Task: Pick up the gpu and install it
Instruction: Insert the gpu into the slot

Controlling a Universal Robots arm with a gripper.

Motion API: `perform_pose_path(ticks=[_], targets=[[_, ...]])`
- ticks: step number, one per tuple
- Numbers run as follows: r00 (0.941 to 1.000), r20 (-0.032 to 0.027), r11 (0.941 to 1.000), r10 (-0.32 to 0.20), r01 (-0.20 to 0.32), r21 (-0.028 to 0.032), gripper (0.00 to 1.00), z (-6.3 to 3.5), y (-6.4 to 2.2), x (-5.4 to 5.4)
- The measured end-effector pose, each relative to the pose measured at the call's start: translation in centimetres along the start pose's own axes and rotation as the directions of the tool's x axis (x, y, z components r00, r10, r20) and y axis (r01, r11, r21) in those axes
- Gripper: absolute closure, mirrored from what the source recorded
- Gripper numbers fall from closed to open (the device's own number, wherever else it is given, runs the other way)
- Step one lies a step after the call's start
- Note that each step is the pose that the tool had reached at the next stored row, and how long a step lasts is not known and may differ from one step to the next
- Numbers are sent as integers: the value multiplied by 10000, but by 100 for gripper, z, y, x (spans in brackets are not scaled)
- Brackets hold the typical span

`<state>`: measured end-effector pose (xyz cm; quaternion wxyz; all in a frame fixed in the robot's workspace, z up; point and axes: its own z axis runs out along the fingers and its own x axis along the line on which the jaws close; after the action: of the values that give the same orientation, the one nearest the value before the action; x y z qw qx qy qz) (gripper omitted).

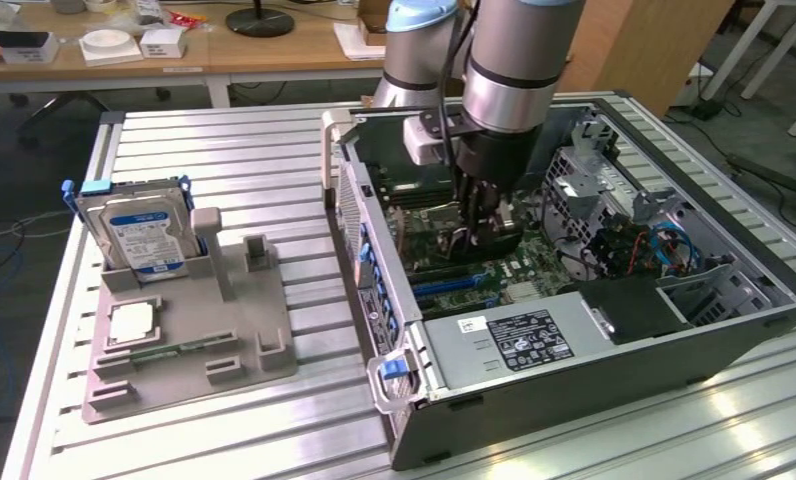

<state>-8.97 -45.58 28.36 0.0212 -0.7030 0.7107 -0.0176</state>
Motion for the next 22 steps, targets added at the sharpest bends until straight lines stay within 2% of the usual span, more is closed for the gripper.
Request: perform_pose_path(ticks=[8, 22], targets=[[10000, 0, 10000, 1, -1, 0, 74, 89, 21, 1], [10000, 0, 10000, 0, 0, 1, 74, 166, 75, 2]])
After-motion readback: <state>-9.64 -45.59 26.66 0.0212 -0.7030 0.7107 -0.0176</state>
